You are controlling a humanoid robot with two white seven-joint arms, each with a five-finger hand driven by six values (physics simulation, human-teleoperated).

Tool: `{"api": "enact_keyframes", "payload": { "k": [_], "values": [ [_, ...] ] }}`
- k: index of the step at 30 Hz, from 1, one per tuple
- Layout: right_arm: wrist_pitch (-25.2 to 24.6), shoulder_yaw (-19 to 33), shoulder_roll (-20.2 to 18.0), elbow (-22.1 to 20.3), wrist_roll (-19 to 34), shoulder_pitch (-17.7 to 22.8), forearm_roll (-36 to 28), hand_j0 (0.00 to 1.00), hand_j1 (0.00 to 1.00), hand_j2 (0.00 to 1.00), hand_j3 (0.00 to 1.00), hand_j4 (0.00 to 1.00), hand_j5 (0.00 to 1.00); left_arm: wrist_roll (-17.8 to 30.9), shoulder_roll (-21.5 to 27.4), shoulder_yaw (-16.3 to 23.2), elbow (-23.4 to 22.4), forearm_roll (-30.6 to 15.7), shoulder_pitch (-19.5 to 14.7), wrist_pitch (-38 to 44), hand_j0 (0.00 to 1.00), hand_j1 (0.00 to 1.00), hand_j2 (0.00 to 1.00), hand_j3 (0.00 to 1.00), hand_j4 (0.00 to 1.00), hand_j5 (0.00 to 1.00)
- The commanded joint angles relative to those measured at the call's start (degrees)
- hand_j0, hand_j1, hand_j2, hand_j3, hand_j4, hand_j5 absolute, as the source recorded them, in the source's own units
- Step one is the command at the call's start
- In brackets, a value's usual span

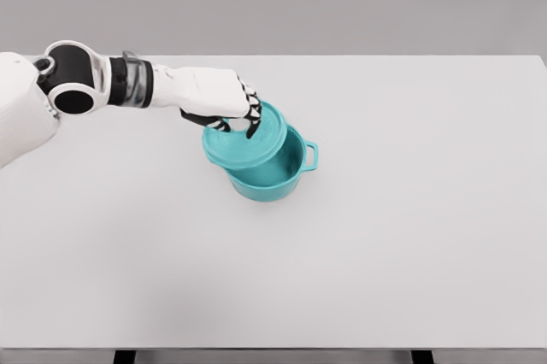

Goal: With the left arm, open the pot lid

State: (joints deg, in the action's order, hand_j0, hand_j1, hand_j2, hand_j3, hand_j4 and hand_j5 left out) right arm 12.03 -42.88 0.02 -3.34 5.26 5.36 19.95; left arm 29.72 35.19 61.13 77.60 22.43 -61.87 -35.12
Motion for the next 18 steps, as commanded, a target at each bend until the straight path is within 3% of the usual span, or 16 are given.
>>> {"api": "enact_keyframes", "payload": {
  "k": [1, 7, 10, 11, 13, 14, 18],
  "values": [
    [0.01, -0.01, -0.02, 0.0, 0.02, 0.0, 0.0, 1.0, 1.0, 1.0, 1.0, 1.0, 1.0, -0.02, 3.56, -0.4, 1.06, -0.28, -0.09, 0.12, 0.45, 0.45, 0.45, 0.45, 0.45, 0.45],
    [0.01, -0.01, -0.02, 0.0, 0.02, 0.0, 0.0, 1.0, 1.0, 1.0, 1.0, 1.0, 1.0, -0.11, 14.46, -0.48, 0.98, 0.16, -0.44, 0.12, 0.45, 0.45, 0.45, 0.45, 0.45, 0.45],
    [0.01, -0.01, -0.02, 0.0, 0.02, 0.0, 0.0, 1.0, 1.0, 1.0, 1.0, 1.0, 1.0, -0.11, 16.14, -0.48, 0.62, 0.25, -0.35, 0.12, 0.5, 0.5, 0.5, 0.5, 0.5, 0.5],
    [0.01, -0.01, -0.02, 0.0, 0.02, 0.0, 0.0, 1.0, 1.0, 1.0, 1.0, 1.0, 1.0, -0.11, 16.14, -0.48, 0.62, 0.16, -0.27, 0.12, 0.58, 0.58, 0.58, 0.58, 0.58, 0.58],
    [0.01, -0.01, -0.02, 0.0, 0.02, 0.0, 0.0, 1.0, 1.0, 1.0, 1.0, 1.0, 1.0, -0.28, 16.05, -0.48, 0.62, -0.02, 0.0, 0.12, 0.96, 0.96, 0.96, 0.96, 0.96, 0.96],
    [0.01, -0.01, -0.02, 0.0, 0.02, 0.0, 0.0, 1.0, 1.0, 1.0, 1.0, 1.0, 1.0, -0.28, 16.05, -0.48, 0.62, -0.19, 0.08, 0.12, 1.0, 1.0, 1.0, 1.0, 1.0, 1.0],
    [0.01, -0.01, -0.02, 0.0, 0.02, 0.0, 0.0, 1.0, 1.0, 1.0, 1.0, 1.0, 1.0, -0.28, 16.05, -0.4, 0.45, -0.28, 0.17, 0.12, 1.0, 1.0, 1.0, 1.0, 1.0, 1.0]
  ]
}}
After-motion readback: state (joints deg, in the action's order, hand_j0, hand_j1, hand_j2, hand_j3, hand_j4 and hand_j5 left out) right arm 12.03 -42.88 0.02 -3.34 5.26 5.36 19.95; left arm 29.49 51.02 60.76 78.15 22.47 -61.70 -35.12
